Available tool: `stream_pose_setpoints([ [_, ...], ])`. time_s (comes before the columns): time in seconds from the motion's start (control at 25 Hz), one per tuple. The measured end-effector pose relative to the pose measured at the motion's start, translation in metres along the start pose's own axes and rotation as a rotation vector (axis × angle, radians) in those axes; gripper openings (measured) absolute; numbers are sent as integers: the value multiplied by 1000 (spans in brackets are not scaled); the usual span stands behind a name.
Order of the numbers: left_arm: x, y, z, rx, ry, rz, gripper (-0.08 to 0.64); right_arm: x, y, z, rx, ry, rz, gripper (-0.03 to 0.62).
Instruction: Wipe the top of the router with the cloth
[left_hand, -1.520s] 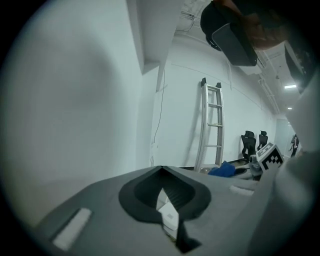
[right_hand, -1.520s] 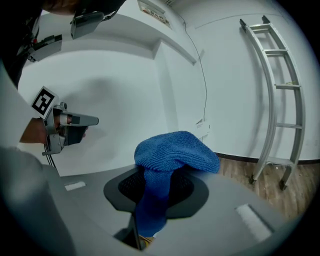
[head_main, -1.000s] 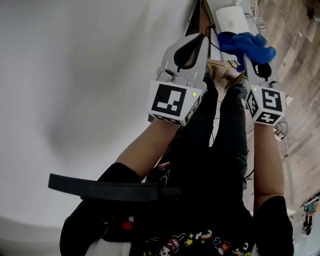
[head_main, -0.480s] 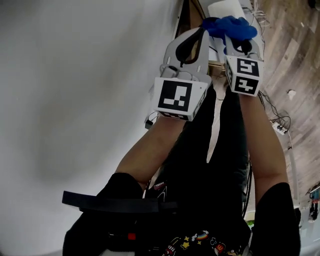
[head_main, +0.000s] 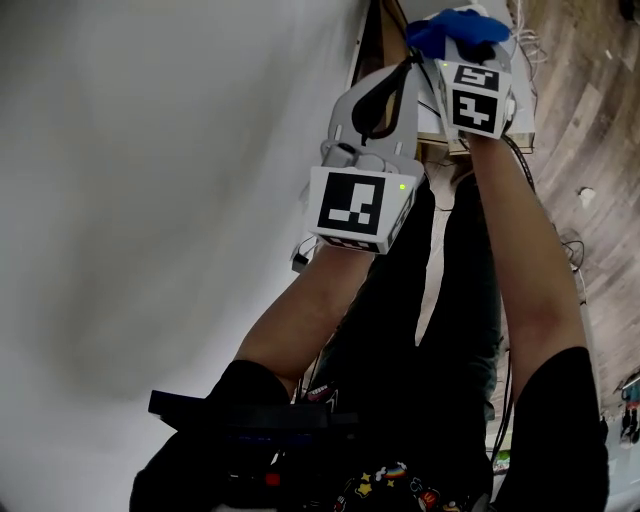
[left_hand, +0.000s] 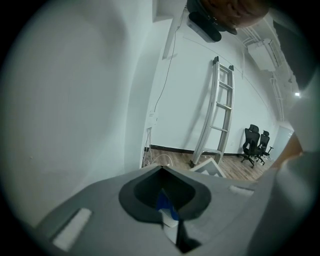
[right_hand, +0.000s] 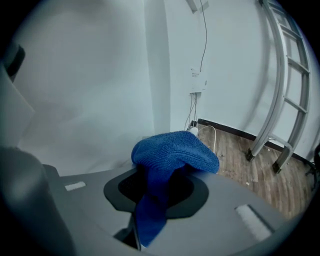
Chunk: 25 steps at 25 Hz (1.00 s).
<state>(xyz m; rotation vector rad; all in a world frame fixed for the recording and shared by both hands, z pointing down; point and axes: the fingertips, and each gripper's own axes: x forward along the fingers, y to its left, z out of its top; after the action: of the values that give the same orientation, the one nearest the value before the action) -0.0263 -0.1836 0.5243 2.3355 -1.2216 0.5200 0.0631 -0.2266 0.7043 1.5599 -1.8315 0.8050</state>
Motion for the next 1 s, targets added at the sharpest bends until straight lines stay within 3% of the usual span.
stream_pose_setpoints([
  [0.36,-6,14,-21,5,2,22,0,19,0,-4,17,11,-3,118],
  [0.56,7,21,-48,-6,59,25,0,7,-3,-37,52,54,-9,117],
  [1.0,14,20,-75,-7,96,27,0,-42,-6,-121,87,133,-8,114],
])
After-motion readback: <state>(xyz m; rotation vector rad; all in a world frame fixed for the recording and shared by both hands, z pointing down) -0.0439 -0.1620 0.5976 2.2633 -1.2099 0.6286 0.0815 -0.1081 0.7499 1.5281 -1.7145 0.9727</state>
